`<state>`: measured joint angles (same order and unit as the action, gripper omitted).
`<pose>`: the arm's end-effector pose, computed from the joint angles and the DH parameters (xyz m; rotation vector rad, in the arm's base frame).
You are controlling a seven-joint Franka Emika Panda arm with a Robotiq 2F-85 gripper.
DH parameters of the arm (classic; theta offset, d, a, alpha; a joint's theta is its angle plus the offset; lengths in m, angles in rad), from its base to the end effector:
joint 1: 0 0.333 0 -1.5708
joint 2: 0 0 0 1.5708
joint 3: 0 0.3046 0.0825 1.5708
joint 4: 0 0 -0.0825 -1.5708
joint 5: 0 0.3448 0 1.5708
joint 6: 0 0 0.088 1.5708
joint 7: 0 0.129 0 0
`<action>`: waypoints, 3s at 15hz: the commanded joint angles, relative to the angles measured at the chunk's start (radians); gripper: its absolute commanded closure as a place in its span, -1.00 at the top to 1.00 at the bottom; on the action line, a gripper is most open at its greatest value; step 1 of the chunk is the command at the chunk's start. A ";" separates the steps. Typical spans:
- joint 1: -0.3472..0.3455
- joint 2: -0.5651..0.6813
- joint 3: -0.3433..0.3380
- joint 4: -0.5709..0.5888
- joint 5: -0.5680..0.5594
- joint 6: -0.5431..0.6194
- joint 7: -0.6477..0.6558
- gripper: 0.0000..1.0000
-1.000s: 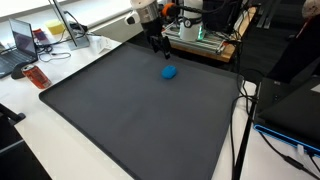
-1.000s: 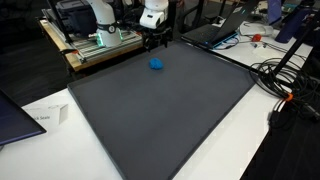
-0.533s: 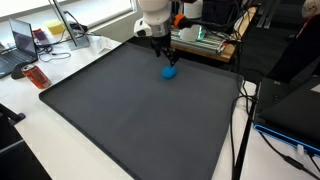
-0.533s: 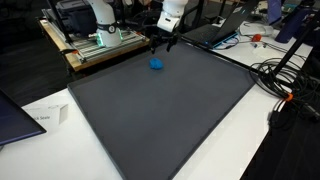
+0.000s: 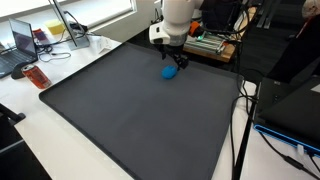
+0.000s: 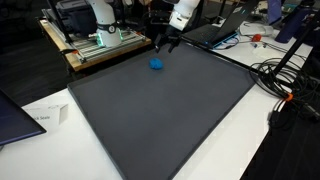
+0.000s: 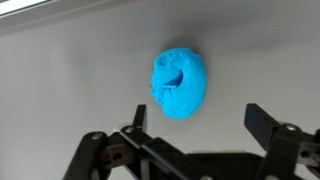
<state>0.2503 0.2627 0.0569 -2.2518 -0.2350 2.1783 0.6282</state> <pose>0.4514 0.1303 0.2250 2.8281 -0.2173 -0.3267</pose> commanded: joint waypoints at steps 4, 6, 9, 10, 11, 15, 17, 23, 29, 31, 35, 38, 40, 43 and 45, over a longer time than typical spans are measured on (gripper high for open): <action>0.053 -0.001 0.002 -0.051 -0.149 0.068 0.191 1.00; 0.049 0.002 0.002 -0.071 -0.161 0.103 0.210 1.00; 0.041 0.009 -0.008 -0.100 -0.177 0.157 0.225 1.00; 0.039 0.011 -0.015 -0.109 -0.186 0.174 0.236 1.00; 0.037 0.014 -0.019 -0.116 -0.188 0.184 0.238 1.00; 0.026 0.039 -0.046 -0.135 -0.201 0.238 0.239 1.00; 0.023 0.055 -0.057 -0.139 -0.198 0.258 0.231 1.00; 0.014 0.099 -0.082 -0.143 -0.172 0.327 0.189 0.47; -0.010 0.106 -0.063 -0.144 -0.088 0.323 0.075 -0.35; -0.013 0.088 -0.062 -0.147 -0.066 0.307 0.043 -0.58; -0.027 0.030 -0.059 -0.146 -0.016 0.248 -0.032 -0.98; -0.029 -0.035 -0.061 -0.139 -0.001 0.197 -0.064 -1.00; -0.036 -0.088 -0.059 -0.129 0.000 0.163 -0.080 -1.00; -0.053 -0.166 -0.048 -0.103 0.002 0.113 -0.104 -1.00; -0.069 -0.220 -0.038 -0.083 0.016 0.083 -0.133 -1.00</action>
<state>0.2139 0.1359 -0.0070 -2.3470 -0.2581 2.3212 0.5521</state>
